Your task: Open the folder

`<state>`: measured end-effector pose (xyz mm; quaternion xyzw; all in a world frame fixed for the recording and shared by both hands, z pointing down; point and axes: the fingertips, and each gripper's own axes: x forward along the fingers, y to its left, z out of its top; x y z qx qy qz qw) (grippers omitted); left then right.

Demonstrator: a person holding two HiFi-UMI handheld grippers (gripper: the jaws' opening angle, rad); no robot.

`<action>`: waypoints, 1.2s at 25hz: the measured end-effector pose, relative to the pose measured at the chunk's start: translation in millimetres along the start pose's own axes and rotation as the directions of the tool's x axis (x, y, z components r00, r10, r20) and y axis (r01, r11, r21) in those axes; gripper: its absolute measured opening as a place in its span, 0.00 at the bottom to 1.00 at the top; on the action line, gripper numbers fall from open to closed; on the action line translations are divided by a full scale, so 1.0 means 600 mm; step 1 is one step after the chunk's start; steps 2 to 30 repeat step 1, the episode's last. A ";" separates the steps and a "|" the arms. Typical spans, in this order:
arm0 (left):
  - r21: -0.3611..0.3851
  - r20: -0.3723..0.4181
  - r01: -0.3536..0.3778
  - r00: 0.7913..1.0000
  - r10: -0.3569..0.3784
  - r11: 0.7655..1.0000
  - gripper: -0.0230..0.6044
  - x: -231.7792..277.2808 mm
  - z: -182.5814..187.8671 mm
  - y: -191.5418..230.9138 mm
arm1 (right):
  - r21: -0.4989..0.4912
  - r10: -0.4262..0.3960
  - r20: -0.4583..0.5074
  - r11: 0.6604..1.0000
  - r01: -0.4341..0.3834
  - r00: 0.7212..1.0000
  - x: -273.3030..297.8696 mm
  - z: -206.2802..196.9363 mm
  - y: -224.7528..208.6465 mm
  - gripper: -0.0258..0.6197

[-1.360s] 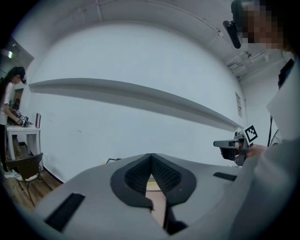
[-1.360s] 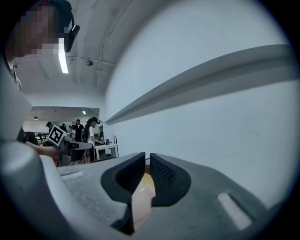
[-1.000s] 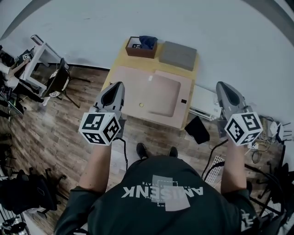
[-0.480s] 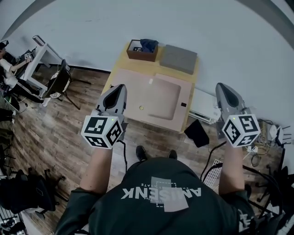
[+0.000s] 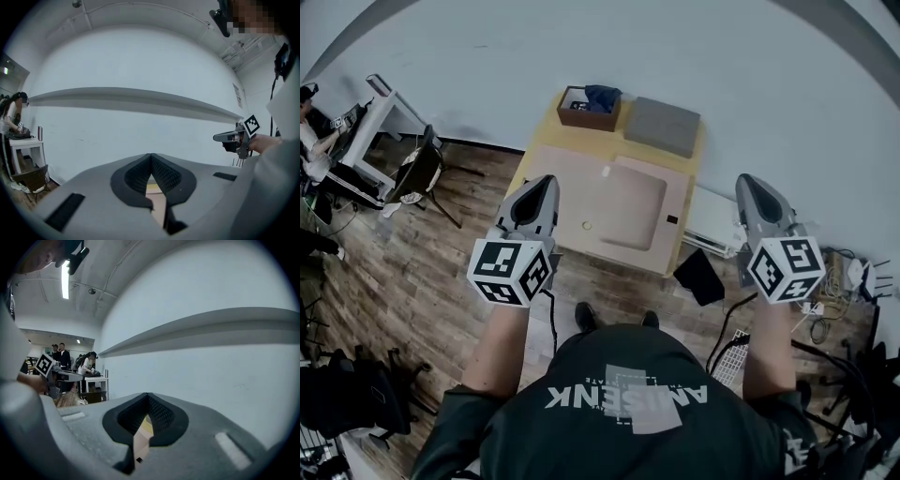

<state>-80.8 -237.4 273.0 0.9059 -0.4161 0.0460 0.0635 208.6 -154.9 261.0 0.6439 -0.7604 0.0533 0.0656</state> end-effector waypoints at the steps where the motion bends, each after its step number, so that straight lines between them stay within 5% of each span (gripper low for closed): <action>1: 0.002 0.001 0.000 1.000 0.000 1.000 0.04 0.000 0.001 0.000 | -0.001 -0.004 -0.001 1.000 0.004 1.000 0.000 0.000 -0.001 0.05; 30: 0.002 0.001 0.000 1.000 0.000 1.000 0.04 0.000 0.001 0.000 | -0.001 -0.004 -0.001 1.000 0.004 1.000 0.000 0.000 -0.001 0.05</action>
